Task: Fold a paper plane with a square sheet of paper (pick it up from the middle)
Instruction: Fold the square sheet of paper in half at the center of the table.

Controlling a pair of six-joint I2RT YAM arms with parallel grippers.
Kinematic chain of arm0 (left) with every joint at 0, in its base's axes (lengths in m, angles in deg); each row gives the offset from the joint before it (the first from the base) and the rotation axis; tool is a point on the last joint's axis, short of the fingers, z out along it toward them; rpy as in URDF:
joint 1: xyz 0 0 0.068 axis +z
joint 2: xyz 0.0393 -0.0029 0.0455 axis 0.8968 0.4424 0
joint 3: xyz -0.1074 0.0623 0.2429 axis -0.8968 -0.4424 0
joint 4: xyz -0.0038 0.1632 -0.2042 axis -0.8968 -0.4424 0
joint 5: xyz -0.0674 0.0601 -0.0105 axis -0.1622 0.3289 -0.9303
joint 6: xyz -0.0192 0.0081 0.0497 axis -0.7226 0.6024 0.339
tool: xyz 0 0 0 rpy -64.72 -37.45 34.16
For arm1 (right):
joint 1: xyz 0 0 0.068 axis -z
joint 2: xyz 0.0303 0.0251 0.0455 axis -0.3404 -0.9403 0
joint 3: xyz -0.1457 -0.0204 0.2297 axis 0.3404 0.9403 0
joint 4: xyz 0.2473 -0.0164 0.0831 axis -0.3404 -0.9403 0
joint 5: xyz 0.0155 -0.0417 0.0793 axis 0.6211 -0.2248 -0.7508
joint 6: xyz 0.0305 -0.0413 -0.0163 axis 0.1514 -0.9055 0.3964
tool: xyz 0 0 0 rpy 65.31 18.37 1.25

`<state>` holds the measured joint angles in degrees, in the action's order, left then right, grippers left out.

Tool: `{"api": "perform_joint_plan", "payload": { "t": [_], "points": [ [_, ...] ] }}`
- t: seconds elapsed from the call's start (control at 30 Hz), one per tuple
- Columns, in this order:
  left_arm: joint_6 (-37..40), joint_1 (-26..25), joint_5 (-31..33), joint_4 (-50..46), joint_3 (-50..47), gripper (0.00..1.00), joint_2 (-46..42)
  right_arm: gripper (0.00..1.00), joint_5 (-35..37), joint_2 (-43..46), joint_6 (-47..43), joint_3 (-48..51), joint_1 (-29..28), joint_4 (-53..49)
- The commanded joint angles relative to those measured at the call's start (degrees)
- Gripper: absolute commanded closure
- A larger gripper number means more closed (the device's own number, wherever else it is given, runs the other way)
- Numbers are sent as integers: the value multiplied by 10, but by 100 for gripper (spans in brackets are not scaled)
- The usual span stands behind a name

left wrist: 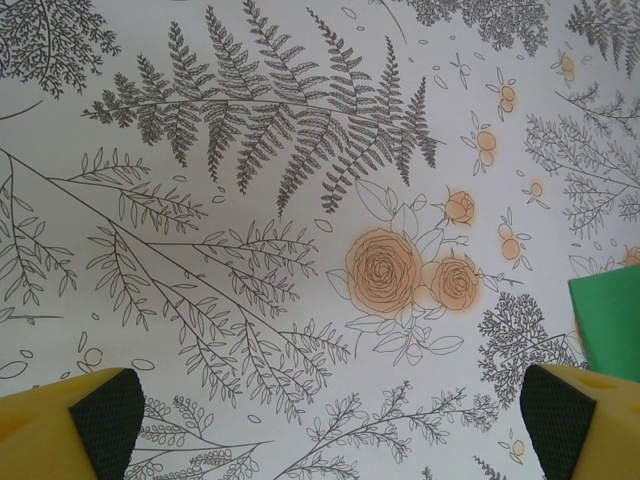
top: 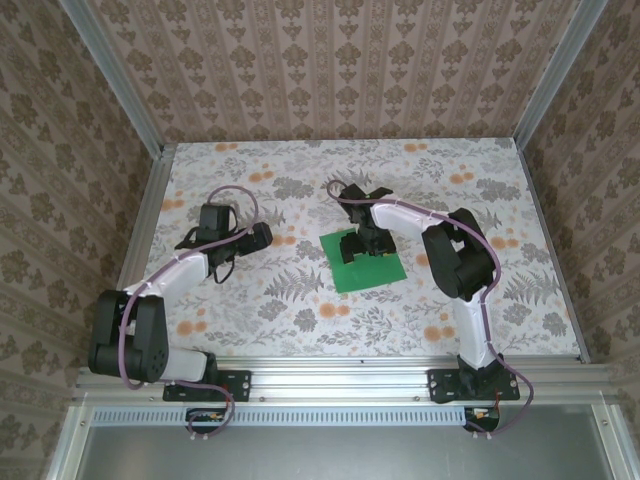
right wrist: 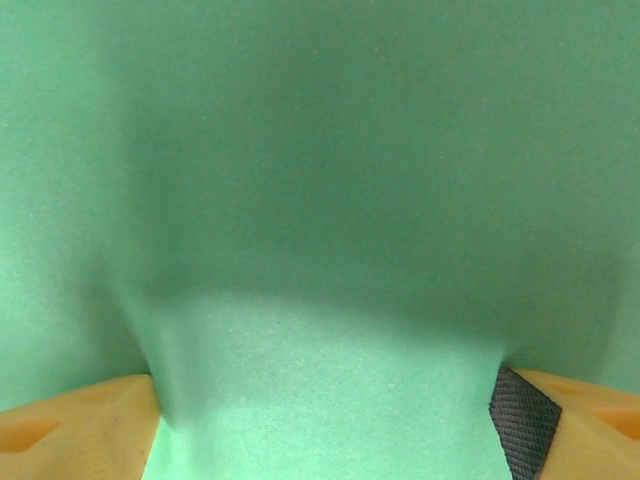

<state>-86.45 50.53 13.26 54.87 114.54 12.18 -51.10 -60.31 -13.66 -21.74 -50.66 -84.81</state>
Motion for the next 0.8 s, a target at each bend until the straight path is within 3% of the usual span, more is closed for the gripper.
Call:
{"api": "perform_joint_plan", "payload": {
  "t": [0.0,0.3,0.57,0.77],
  "points": [
    [-5,-7,2,-7,19,0,8,19,-19,-48,2,44,3,1],
    [-9,-9,0,-6,18,0,9,36,-42,-4,15,52,9,27],
    [-40,-10,-24,17,4,0,5,63,-192,107,66,94,9,144],
    [-76,-15,-75,63,-19,7,4,73,-306,161,142,149,10,282]
  ]
}}
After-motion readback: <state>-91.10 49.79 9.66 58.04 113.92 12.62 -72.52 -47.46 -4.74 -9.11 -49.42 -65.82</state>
